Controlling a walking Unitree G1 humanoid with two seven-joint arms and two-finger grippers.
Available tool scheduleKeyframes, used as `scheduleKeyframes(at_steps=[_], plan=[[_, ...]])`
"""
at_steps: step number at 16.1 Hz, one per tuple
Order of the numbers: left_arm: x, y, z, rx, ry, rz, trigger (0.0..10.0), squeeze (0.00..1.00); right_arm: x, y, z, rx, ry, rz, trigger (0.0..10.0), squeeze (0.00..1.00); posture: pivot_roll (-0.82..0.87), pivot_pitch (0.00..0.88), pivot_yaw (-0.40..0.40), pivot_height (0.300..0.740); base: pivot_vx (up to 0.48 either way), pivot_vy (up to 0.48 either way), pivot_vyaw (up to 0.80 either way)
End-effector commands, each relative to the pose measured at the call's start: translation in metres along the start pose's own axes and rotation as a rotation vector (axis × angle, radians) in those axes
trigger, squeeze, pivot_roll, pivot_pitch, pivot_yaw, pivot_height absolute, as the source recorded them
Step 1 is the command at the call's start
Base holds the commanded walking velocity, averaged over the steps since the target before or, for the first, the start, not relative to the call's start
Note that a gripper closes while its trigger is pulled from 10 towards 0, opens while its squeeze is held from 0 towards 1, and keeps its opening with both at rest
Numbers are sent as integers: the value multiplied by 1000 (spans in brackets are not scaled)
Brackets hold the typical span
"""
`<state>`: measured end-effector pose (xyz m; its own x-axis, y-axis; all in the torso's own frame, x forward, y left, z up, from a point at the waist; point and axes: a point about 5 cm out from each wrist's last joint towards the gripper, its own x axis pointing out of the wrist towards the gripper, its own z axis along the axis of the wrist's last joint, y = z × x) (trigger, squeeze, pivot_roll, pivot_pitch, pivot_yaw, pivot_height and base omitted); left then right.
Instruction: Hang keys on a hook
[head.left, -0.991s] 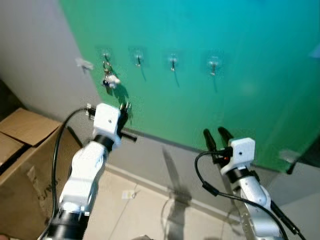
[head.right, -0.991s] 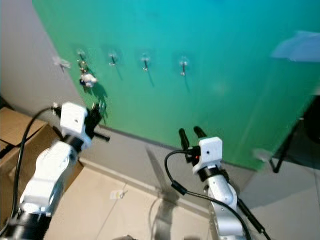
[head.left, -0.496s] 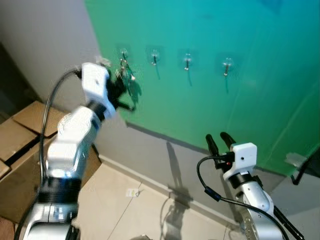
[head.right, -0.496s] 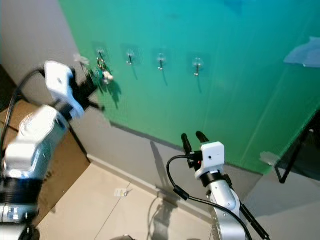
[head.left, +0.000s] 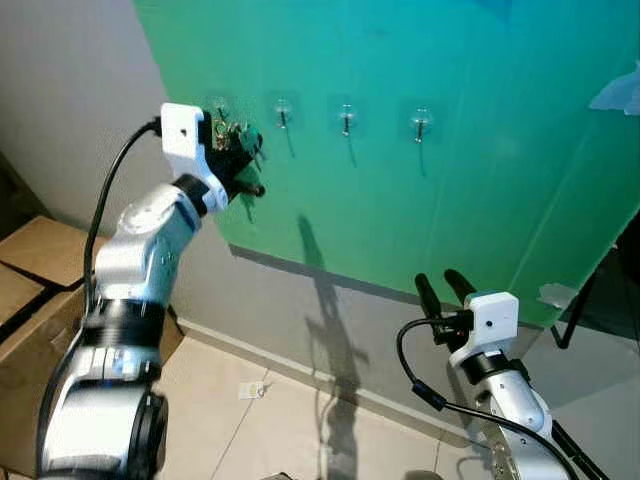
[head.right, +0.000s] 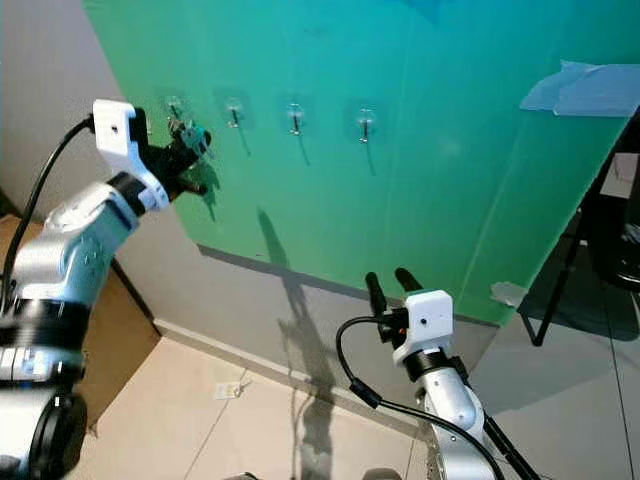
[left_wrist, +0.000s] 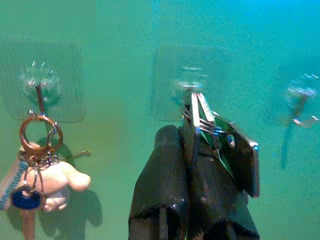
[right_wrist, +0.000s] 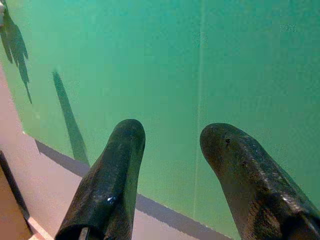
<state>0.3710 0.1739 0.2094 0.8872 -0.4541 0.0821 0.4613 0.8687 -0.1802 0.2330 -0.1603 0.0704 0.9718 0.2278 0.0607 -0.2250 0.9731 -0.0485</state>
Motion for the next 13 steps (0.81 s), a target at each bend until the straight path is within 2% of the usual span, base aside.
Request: scheduleKeyframes(at_steps=[1, 3, 7, 9, 11, 13], plan=[[1, 6, 4, -37, -12, 3, 10000, 0, 0, 5, 3, 0, -12, 15, 10000, 0, -190, 0, 129, 732, 0, 0, 0], [6, 11, 8, -98, -31, -4, 10000, 0, -2, 5, 1, 2, -7, 13, 10000, 0, -194, 0, 133, 732, 0, 0, 0], [15, 9, 5, -238, -42, -67, 10000, 0, -3, 2, -8, 2, 14, 6, 10000, 0, -203, 0, 140, 732, 0, 0, 0], [19, 4, -5, -332, -26, -118, 10000, 0, -2, 1, -10, 2, 19, 6, 10000, 0, -206, 0, 141, 732, 0, 0, 0], [20, 1, -13, -364, -9, -140, 10000, 0, -2, 1, -15, 0, 24, 6, 10000, 0, -210, 0, 145, 732, 0, 0, 0], [17, -1, -19, -402, -7, -183, 10000, 0, -6, -2, -29, 2, 53, 1, 10000, 0, -215, 0, 152, 732, 0, 0, 0]])
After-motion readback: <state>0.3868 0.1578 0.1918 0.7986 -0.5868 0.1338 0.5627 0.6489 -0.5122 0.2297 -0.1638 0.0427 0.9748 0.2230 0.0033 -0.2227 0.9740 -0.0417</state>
